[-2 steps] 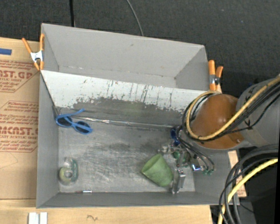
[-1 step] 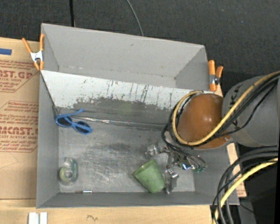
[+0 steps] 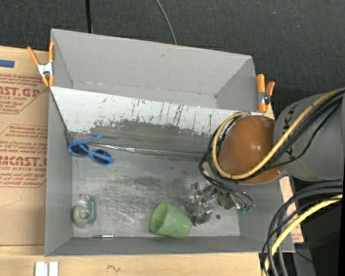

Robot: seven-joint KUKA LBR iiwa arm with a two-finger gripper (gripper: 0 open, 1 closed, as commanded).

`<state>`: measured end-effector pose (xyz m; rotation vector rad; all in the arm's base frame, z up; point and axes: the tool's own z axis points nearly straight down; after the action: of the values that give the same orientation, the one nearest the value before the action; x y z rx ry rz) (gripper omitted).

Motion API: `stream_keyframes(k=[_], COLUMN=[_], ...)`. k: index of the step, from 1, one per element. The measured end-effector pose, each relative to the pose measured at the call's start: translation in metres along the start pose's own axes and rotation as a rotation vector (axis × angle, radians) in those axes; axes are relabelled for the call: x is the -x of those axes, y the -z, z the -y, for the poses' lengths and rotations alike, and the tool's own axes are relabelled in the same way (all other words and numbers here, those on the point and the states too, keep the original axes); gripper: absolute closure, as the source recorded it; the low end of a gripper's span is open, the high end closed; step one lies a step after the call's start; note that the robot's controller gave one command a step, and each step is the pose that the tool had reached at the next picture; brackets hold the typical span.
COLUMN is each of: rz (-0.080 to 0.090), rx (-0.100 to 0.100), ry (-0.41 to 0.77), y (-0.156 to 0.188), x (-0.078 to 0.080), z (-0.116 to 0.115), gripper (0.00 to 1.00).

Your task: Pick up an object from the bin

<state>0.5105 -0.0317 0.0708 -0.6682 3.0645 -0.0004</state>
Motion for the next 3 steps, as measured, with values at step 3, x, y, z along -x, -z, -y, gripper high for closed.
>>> stream_keyframes(k=[3], rz=[0.001], rx=[-0.001], ry=[-0.185], y=[0.114], x=[0.052], z=[0.073], gripper=[1.00])
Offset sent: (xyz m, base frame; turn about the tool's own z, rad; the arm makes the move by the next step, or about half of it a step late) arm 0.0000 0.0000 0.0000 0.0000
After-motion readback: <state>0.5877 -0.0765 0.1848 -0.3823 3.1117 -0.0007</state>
